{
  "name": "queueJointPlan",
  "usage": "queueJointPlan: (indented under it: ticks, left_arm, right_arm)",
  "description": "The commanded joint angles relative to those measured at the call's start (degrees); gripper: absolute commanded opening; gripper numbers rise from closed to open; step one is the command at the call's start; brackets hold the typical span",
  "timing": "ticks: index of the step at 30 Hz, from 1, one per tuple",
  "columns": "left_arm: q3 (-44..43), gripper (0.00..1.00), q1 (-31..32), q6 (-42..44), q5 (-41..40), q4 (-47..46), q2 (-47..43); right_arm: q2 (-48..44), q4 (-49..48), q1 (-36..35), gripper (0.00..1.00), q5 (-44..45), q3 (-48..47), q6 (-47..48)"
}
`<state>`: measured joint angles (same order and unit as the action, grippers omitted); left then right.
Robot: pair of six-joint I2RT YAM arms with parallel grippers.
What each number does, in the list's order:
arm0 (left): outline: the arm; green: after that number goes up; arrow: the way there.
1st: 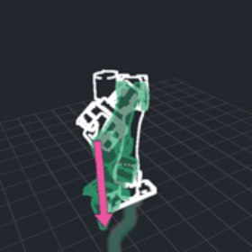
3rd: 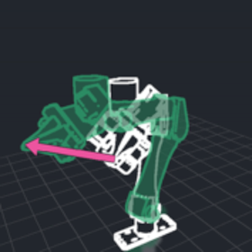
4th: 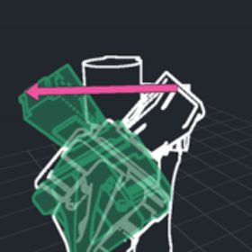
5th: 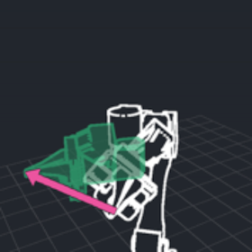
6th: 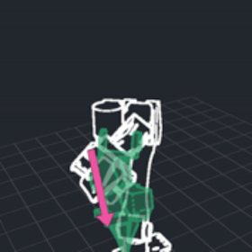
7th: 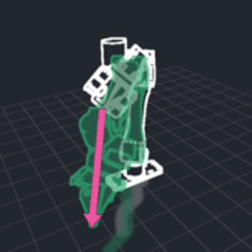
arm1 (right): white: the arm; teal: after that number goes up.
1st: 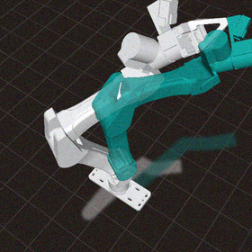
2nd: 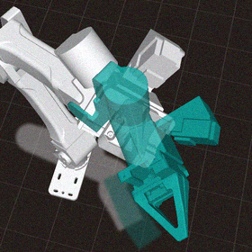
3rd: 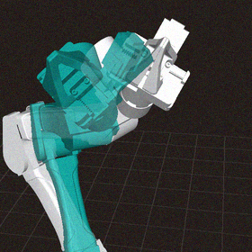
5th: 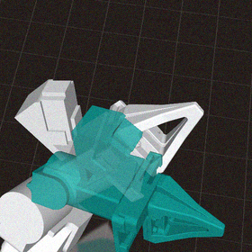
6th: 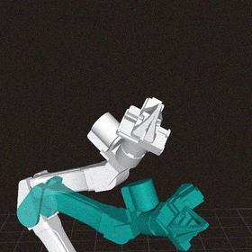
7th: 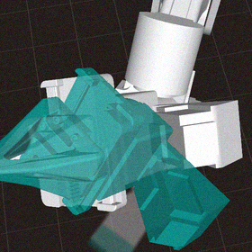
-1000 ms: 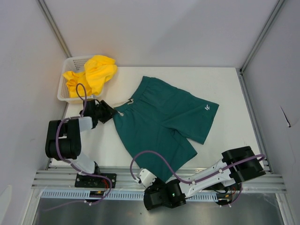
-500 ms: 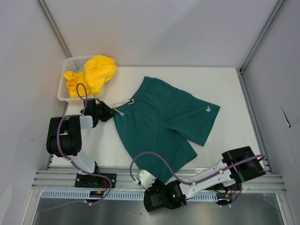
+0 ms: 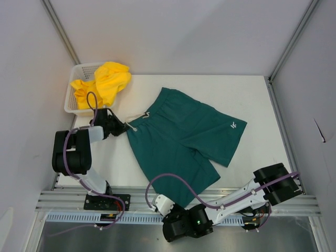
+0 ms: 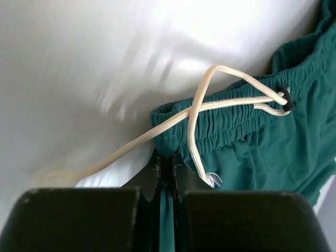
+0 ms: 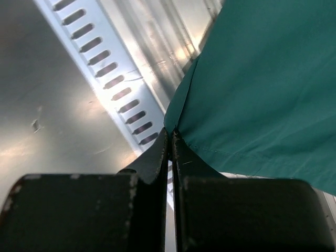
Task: Fold and stack the shorts
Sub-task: Fold the shorts
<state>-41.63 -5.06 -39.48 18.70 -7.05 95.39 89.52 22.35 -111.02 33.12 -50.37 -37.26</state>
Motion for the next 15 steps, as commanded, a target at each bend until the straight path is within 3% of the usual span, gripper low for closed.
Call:
queueJointPlan:
  ticks: [1,8,12,15]
  left_arm:
    - [-2.50,0.00,-0.48,3.27,-6.72,7.91,-5.47]
    - [-3.19,0.00,-0.48,-0.40,-10.88,18.56,-13.39]
    - [-6.53,0.00,-0.48,-3.40,-7.98,23.03,-13.92]
    - [-11.87,0.00,-0.39,-4.37,-11.57,31.11,-14.01]
  right_arm:
    - [-1.80,2.77,-2.62,0.00,0.36,-4.28,0.52]
    - [-4.34,13.32,-2.54,0.00,6.15,-9.04,-4.21]
    - [-11.88,19.92,0.53,0.00,9.85,-9.66,-7.30]
    - [-17.34,22.91,2.91,0.00,10.38,-9.14,-7.74]
